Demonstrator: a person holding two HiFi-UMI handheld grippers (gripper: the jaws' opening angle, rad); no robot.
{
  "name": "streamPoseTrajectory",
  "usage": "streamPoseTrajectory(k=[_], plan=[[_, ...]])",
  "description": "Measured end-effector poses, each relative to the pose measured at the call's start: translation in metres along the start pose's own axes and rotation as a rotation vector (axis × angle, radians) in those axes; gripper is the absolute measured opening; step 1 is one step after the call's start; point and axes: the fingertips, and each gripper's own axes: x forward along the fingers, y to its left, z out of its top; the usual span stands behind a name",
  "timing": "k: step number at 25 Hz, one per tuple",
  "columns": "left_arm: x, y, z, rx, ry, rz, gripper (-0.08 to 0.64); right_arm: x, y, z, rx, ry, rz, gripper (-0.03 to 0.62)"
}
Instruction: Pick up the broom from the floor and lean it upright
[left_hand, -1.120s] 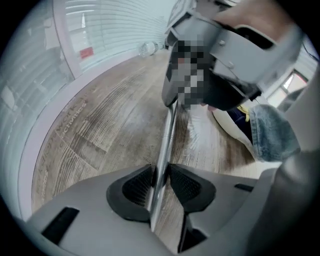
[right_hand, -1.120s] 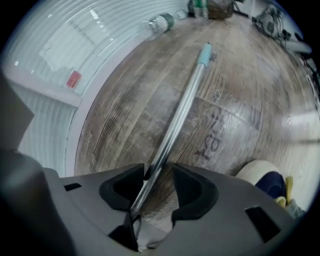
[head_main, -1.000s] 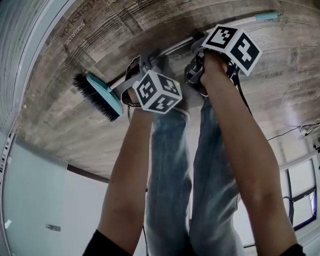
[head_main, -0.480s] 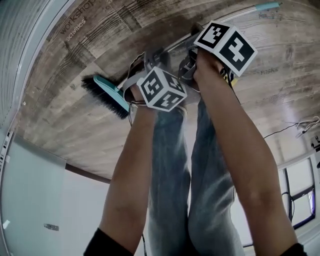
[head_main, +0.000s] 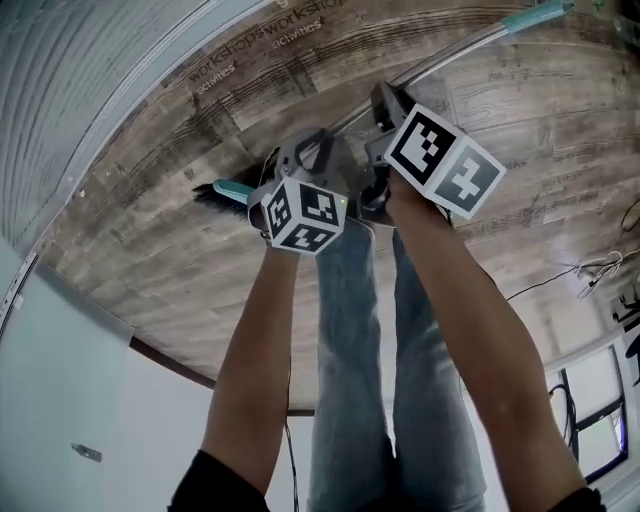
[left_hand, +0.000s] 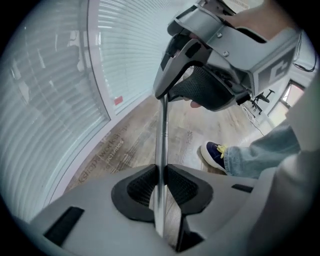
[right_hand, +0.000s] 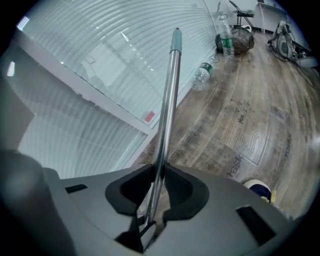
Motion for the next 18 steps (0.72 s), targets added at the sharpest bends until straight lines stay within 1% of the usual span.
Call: streamPoseTrajectory(k=[5, 8, 10, 13, 15, 18], plan=[[-0.064, 0.014, 0.019, -0.007, -0.083, 0.012, 0.086, -0.055, 0.062, 0.011, -0.058, -0.023, 0.124, 0.086], [-0.101, 0.024, 0.038, -0.021, -0.145, 0.026, 0.087, -0.085, 0.101, 0.022, -0.134, -0.053, 0.220, 0.086], [-0.123, 0.032, 0.054, -0.047, -0.199, 0.044, 0.087, -0.103, 0.131, 0.033, -0.216, -0.087, 0.295, 0.086], [-0.158, 0.043, 0.074, -0.114, -0.281, 0.082, 0.086, -0.132, 0.180, 0.044, -0.380, -0.138, 0.407, 0.084], [-0.180, 0.050, 0.083, -0.155, -0.321, 0.108, 0.087, -0.151, 0.209, 0.047, -0.475, -0.156, 0.464, 0.084], [-0.205, 0.056, 0.088, -0.188, -0.358, 0.135, 0.087, -0.175, 0.242, 0.042, -0.602, -0.174, 0.533, 0.084]])
